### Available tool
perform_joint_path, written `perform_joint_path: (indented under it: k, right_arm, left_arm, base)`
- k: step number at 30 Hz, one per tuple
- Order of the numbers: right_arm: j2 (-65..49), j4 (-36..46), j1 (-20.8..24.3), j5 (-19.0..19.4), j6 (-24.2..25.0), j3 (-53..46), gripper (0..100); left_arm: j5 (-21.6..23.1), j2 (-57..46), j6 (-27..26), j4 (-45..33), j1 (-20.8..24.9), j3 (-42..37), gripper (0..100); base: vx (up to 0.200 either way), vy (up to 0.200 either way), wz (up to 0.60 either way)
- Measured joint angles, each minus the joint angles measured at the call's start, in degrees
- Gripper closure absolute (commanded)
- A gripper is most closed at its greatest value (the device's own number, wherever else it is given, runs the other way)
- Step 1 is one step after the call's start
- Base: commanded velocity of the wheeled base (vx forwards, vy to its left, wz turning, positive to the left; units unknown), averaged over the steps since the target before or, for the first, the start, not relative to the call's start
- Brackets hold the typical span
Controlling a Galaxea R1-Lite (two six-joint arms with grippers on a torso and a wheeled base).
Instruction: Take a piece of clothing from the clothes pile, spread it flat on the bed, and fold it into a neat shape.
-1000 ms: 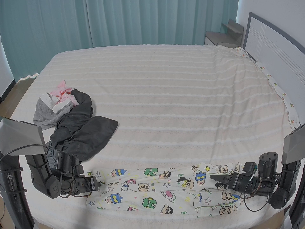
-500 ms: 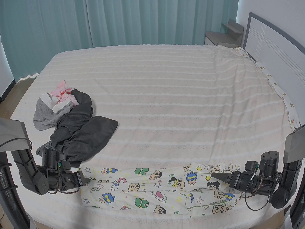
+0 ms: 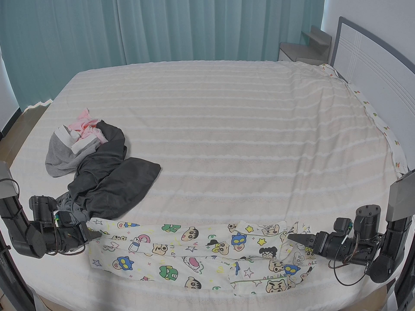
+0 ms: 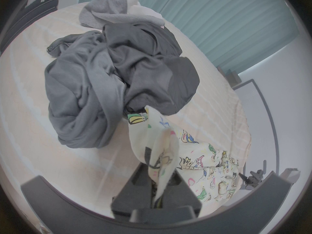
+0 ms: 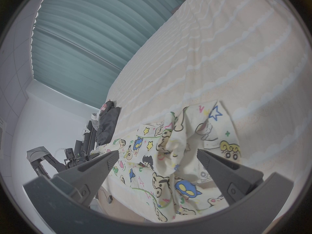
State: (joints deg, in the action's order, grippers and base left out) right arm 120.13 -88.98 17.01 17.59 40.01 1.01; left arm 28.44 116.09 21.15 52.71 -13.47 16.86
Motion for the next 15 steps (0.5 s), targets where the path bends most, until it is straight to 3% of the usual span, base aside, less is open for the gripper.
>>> perform_joint_path:
  k: [10, 15]
  right_arm:
    - [-0.04, 0.0, 0.02, 0.0, 0.0, 0.0, 0]
    - [-0.04, 0.02, 0.0, 0.0, -0.02, 0.0, 0]
  left_arm:
    - [3.91, -1.71, 0.0, -0.06, -10.12, -0.02, 100]
    - [4.67, -3.06, 0.04, -0.71, -12.46, 0.2, 100]
  base:
    - [0.0, 0.0, 0.0]
    - [0.0, 0.0, 0.0]
